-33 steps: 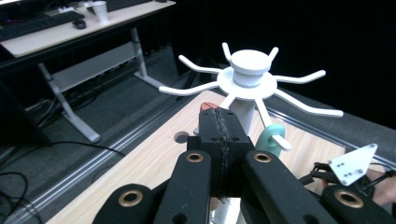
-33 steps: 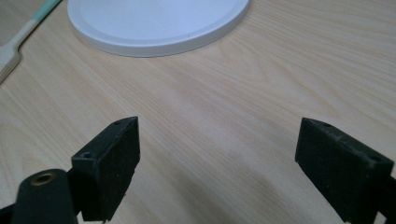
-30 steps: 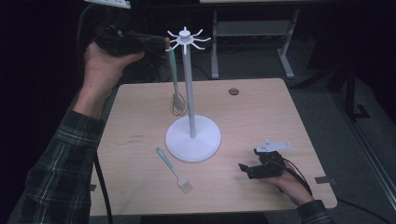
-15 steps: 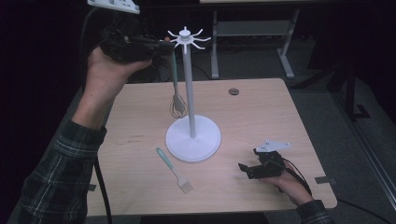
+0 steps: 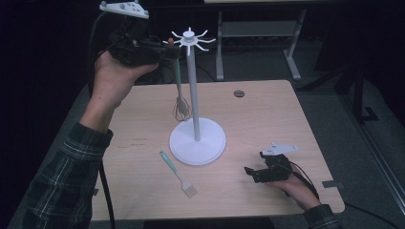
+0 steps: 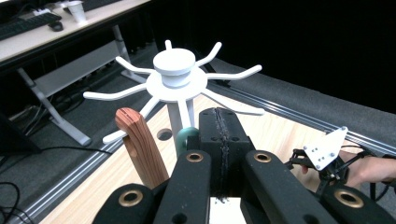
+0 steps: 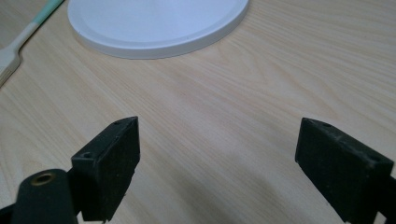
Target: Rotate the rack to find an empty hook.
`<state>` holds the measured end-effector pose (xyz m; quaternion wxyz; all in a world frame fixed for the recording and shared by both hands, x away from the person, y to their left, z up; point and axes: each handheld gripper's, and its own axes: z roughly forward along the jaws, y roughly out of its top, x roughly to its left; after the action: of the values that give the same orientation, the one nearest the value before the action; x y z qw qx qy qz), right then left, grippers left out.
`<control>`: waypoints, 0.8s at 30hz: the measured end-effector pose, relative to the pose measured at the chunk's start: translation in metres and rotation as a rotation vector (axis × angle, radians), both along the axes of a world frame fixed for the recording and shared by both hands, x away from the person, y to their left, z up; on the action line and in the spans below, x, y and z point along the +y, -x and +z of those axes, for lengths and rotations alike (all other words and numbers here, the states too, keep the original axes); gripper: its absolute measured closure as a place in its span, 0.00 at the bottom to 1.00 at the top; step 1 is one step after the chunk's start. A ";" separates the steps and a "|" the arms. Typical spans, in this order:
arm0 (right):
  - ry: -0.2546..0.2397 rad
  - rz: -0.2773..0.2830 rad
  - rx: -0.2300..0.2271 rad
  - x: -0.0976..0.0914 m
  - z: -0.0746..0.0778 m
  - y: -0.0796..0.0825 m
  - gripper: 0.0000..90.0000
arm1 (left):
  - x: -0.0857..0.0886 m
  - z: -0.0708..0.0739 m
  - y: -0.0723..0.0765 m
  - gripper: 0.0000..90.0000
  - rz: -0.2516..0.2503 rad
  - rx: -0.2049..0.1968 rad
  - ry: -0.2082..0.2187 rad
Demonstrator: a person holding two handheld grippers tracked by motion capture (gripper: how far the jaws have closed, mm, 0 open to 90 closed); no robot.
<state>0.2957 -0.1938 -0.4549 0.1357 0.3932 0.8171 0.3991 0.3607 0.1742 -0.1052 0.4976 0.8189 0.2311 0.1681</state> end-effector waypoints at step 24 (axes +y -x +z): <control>0.004 0.004 0.001 0.001 -0.001 0.000 0.16 | 0.033 -0.143 0.035 1.00 0.031 0.109 -0.038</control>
<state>0.2958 -0.1931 -0.4555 0.1353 0.3917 0.8187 0.3975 0.3259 0.2073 -0.2477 0.4661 0.8325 0.2673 0.1353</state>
